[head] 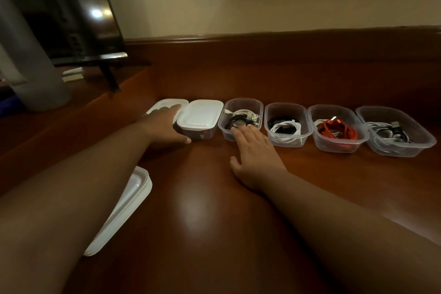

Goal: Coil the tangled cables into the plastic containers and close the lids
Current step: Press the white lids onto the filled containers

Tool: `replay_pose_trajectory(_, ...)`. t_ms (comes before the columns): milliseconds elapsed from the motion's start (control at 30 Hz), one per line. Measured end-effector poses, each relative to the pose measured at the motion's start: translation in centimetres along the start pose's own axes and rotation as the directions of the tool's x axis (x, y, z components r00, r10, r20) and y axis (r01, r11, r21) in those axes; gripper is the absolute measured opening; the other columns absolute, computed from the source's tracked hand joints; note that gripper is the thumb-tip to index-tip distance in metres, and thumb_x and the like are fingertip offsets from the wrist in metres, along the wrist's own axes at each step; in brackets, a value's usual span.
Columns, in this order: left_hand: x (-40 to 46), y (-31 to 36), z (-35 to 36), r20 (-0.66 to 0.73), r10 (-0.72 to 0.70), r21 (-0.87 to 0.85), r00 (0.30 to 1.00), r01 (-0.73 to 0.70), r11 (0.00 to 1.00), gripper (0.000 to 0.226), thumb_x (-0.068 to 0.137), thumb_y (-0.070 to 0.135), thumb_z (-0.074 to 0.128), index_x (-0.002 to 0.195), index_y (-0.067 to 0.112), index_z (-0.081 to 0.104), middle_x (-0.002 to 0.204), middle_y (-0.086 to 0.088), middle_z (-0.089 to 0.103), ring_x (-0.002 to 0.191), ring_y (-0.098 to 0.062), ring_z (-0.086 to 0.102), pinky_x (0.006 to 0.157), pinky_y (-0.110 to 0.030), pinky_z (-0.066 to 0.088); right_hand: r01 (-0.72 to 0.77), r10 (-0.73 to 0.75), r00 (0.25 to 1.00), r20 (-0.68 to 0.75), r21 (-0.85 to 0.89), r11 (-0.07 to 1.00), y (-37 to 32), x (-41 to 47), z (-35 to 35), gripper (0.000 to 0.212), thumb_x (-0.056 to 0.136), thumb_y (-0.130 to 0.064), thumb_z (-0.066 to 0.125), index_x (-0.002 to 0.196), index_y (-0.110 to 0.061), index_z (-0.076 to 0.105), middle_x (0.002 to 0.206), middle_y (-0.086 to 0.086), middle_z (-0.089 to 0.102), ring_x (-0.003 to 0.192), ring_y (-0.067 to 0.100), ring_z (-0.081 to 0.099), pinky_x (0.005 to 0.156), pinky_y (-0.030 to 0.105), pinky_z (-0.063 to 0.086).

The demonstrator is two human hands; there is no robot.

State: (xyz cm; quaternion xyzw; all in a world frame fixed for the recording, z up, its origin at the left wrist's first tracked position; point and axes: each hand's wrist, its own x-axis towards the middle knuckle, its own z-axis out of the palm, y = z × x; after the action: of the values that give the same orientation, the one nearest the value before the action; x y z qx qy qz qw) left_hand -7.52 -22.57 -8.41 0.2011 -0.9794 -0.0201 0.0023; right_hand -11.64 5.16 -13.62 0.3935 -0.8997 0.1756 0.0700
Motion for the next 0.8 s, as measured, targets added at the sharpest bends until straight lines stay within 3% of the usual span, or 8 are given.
replay_pose_trajectory(167, 0.3, 0.2, -0.5, -0.004, -0.042, 0.062, 0.999, 0.042, 0.997, 0.116, 0.064, 0.074, 0.074, 0.156, 0.029, 0.019, 0.161, -0.003, 0.029, 0.146, -0.027, 0.03, 0.115, -0.048, 0.024, -0.009, 0.009, 1.0, -0.021, -0.005, 1.0, -0.1, -0.1, -0.1, 0.072, 0.096, -0.041, 0.046, 0.157, -0.023, 0.012, 0.164, 0.003, 0.015, 0.151, 0.022, 0.007, 0.121, 0.038, 0.004)
replay_pose_trajectory(333, -0.2, 0.4, -2.0, 0.137, -0.047, 0.027, 0.989, 0.044, 0.999, 0.12, 0.062, 0.075, 0.074, 0.156, 0.037, 0.011, 0.162, -0.001, 0.026, 0.148, -0.029, 0.026, 0.117, -0.046, 0.022, 0.001, -0.003, 0.997, -0.082, -0.026, 1.0, -0.2, -0.4, -0.4, 0.061, 0.095, -0.034, 0.047, 0.152, -0.021, 0.028, 0.153, 0.002, 0.035, 0.141, 0.021, 0.026, 0.118, 0.039, 0.017)
replay_pose_trajectory(433, -2.6, 1.2, -2.6, -0.048, 0.025, -0.036, 0.999, -0.027, 0.999, 0.104, 0.07, 0.06, 0.078, 0.154, 0.032, 0.024, 0.158, -0.005, 0.032, 0.144, -0.028, 0.03, 0.114, -0.043, 0.028, -0.005, 0.001, 0.996, -0.095, -0.046, 0.999, -0.5, -0.8, -0.7, 0.055, 0.096, -0.03, 0.046, 0.148, -0.022, 0.034, 0.148, 0.001, 0.042, 0.136, 0.02, 0.033, 0.115, 0.039, 0.022)
replay_pose_trajectory(533, -6.5, 2.0, -2.7, -0.211, 0.019, -0.082, 0.977, -0.037, 0.996, 0.063, 0.08, 0.053, 0.072, 0.134, 0.029, 0.051, 0.134, -0.004, 0.054, 0.122, -0.027, 0.051, 0.1, -0.041, 0.044, -0.041, 0.038, 0.996, -0.076, -0.038, 0.998, -1.2, -1.7, -1.2, 0.054, 0.097, -0.027, 0.047, 0.149, -0.023, 0.033, 0.149, 0.001, 0.042, 0.137, 0.02, 0.033, 0.115, 0.04, 0.022)
replay_pose_trajectory(600, -9.6, 2.0, -2.6, -0.185, 0.02, -0.042, 0.982, -0.029, 0.999, 0.034, 0.085, 0.053, 0.067, 0.11, 0.031, 0.062, 0.102, 0.002, 0.065, 0.098, -0.021, 0.06, 0.08, -0.033, 0.048, -0.066, 0.066, 0.997, -0.049, -0.003, 0.998, -1.9, -2.8, -1.5, 0.056, 0.097, -0.026, 0.049, 0.15, -0.024, 0.032, 0.151, 0.001, 0.039, 0.14, 0.021, 0.031, 0.116, 0.039, 0.022)
replay_pose_trajectory(667, -12.8, 1.9, -2.5, -0.142, 0.015, 0.012, 0.99, -0.013, 1.0, 0.024, 0.087, 0.054, 0.064, 0.097, 0.032, 0.064, 0.087, 0.007, 0.062, 0.086, -0.017, 0.061, 0.072, -0.029, 0.045, -0.058, 0.059, 0.998, -0.03, 0.014, 0.998, -2.7, -4.7, -1.9, 0.058, 0.097, -0.027, 0.051, 0.151, -0.024, 0.031, 0.151, 0.001, 0.039, 0.14, 0.02, 0.031, 0.116, 0.038, 0.024)
replay_pose_trajectory(800, -18.0, 1.1, -1.7, -0.064, -0.015, 0.074, 0.998, 0.02, 0.997, 0.029, 0.087, 0.05, 0.062, 0.11, 0.033, 0.066, 0.114, 0.002, 0.067, 0.102, -0.022, 0.063, 0.081, -0.033, 0.051, -0.032, 0.034, 0.999, -0.026, 0.08, 0.996, -4.4, -9.7, -3.0, 0.057, 0.094, -0.031, 0.056, 0.147, -0.027, 0.036, 0.15, -0.002, 0.038, 0.138, 0.017, 0.03, 0.114, 0.034, 0.026)
